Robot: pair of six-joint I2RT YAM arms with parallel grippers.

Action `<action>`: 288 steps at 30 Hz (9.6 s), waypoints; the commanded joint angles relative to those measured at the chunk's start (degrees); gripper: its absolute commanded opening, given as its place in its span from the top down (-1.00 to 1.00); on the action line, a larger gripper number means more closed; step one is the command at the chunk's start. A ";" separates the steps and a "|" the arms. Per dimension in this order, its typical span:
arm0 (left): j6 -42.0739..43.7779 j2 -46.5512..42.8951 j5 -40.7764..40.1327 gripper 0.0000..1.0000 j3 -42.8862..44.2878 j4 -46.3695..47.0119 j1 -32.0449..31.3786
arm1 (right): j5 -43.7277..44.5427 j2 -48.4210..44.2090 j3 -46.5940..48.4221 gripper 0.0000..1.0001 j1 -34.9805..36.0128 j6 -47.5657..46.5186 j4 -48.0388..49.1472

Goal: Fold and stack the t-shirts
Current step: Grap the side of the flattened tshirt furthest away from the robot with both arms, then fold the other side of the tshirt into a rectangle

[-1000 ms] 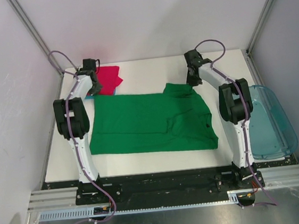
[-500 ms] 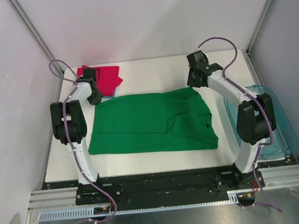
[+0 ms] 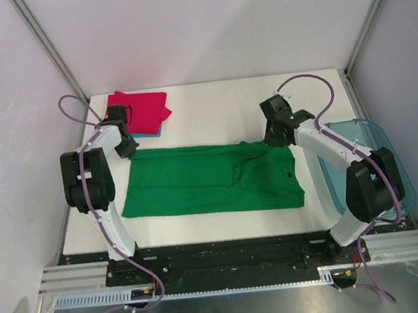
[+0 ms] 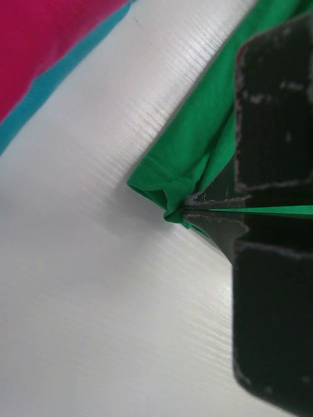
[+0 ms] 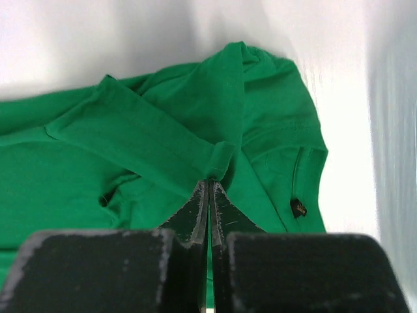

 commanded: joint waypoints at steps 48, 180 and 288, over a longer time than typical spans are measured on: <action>-0.62 -19.84 -0.50 1.00 -17.88 2.67 0.08 | 4.63 -18.95 -14.34 1.00 5.59 6.84 -7.94; 0.27 -28.36 9.63 0.21 -24.37 2.75 1.81 | 3.18 4.20 -10.85 0.92 28.24 11.35 8.62; -6.03 -6.14 1.60 1.00 -4.97 2.55 4.06 | -3.36 3.95 -13.09 0.97 -13.00 4.84 19.75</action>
